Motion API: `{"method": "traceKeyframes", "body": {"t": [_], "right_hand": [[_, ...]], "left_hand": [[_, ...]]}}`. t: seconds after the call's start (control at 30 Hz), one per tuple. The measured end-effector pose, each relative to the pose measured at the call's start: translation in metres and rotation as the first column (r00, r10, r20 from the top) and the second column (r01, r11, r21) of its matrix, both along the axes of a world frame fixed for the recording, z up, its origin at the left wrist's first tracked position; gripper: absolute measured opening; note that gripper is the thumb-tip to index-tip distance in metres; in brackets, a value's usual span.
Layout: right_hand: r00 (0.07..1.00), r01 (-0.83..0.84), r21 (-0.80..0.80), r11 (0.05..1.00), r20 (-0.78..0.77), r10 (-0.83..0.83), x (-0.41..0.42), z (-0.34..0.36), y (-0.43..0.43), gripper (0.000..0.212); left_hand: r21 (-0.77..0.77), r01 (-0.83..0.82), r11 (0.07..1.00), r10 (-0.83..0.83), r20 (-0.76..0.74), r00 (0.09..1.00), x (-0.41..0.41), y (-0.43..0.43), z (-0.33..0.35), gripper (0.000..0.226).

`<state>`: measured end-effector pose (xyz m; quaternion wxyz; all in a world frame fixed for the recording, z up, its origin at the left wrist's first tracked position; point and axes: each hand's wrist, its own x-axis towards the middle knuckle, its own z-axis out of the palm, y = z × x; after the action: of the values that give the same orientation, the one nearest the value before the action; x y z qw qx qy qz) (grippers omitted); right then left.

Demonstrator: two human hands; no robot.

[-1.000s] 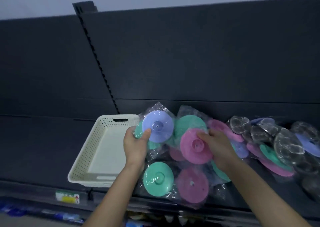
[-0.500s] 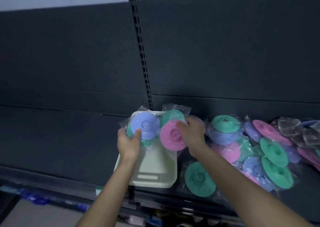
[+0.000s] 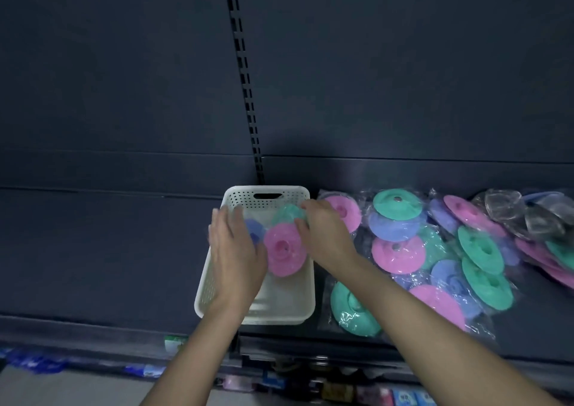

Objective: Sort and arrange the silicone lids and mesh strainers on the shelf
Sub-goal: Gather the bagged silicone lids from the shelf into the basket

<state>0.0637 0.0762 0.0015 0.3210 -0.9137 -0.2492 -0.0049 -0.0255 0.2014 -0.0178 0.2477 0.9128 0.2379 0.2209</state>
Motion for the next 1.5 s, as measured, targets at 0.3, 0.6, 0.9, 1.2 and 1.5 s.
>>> {"method": "traceKeyframes", "body": {"t": [0.3, 0.6, 0.9, 1.2, 1.5], "right_hand": [[0.982, 0.179, -0.093, 0.979, -0.047, -0.184, -0.01, 0.01, -0.107, 0.019], [0.896, 0.329, -0.244, 0.912, -0.223, -0.383, -0.028, -0.015, -0.219, 0.031], [0.868, 0.256, -0.459, 0.851, -0.278, -0.412, -0.047, -0.037, -0.243, 0.083], [0.857, 0.286, -0.191, 0.939, -0.386, -0.34, -0.036, -0.043, -0.247, 0.037], [0.789, 0.506, 0.336, 0.794, -0.554, -0.268, -0.013, -0.022, -0.284, 0.033]], "left_hand": [[0.095, 0.524, 0.846, -0.522, -0.052, 0.852, 0.003, -0.06, 0.014, 0.036], [-0.085, 0.632, 0.77, -0.566, -0.548, 0.616, 0.022, -0.124, -0.009, 0.08], [-0.117, 0.509, 0.853, -0.457, -0.64, 0.618, 0.035, -0.137, -0.034, 0.086], [-0.377, 0.323, 0.868, -0.468, -0.403, 0.787, 0.043, -0.149, -0.021, 0.046], [-0.633, 0.189, 0.751, -0.375, -0.173, 0.911, 0.068, -0.165, -0.005, 0.024]]}}
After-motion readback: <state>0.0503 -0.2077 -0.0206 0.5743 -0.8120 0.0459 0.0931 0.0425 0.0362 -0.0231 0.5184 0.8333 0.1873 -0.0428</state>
